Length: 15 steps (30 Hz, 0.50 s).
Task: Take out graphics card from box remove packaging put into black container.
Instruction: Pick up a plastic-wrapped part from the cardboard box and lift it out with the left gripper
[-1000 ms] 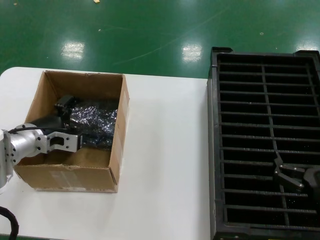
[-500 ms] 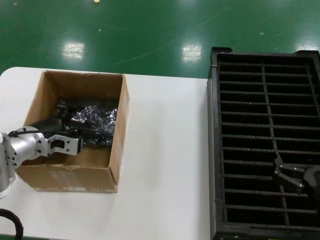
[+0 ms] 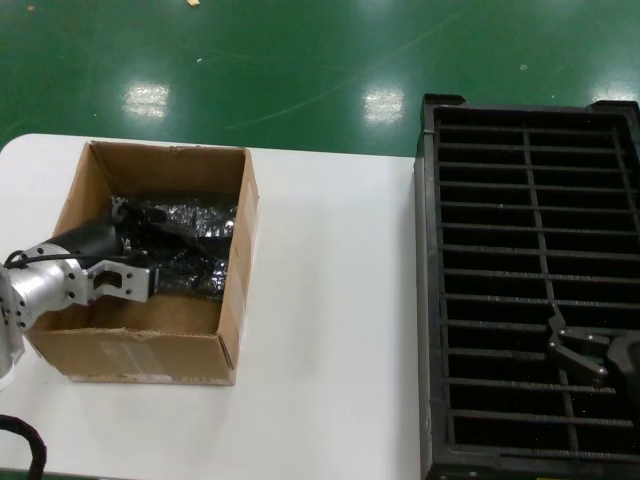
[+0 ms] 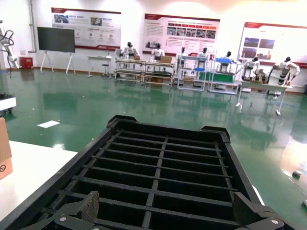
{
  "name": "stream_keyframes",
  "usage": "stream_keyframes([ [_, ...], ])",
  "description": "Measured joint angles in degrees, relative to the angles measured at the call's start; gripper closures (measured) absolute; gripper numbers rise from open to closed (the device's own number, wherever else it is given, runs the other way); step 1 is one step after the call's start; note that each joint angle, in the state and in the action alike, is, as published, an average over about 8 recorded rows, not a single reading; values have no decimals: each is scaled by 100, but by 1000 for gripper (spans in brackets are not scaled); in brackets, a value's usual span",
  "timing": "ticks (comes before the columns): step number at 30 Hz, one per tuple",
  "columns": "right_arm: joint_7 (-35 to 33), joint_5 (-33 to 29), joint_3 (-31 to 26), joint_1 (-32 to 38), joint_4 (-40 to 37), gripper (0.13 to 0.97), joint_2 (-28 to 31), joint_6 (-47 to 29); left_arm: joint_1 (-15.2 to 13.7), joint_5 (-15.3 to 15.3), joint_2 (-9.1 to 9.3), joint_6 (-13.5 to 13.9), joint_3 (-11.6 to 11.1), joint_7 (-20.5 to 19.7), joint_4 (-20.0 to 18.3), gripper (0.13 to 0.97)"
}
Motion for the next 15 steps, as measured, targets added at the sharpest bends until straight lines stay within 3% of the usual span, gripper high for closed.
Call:
stream_keyframes([
  [7,0,0,0,0,0,129,0,0,295,102,-90,-31,94,-442,-727,916],
  [15,0,0,0,0,0,129,0,0,782,402,-281,-197,362,-1457,-1979,950],
])
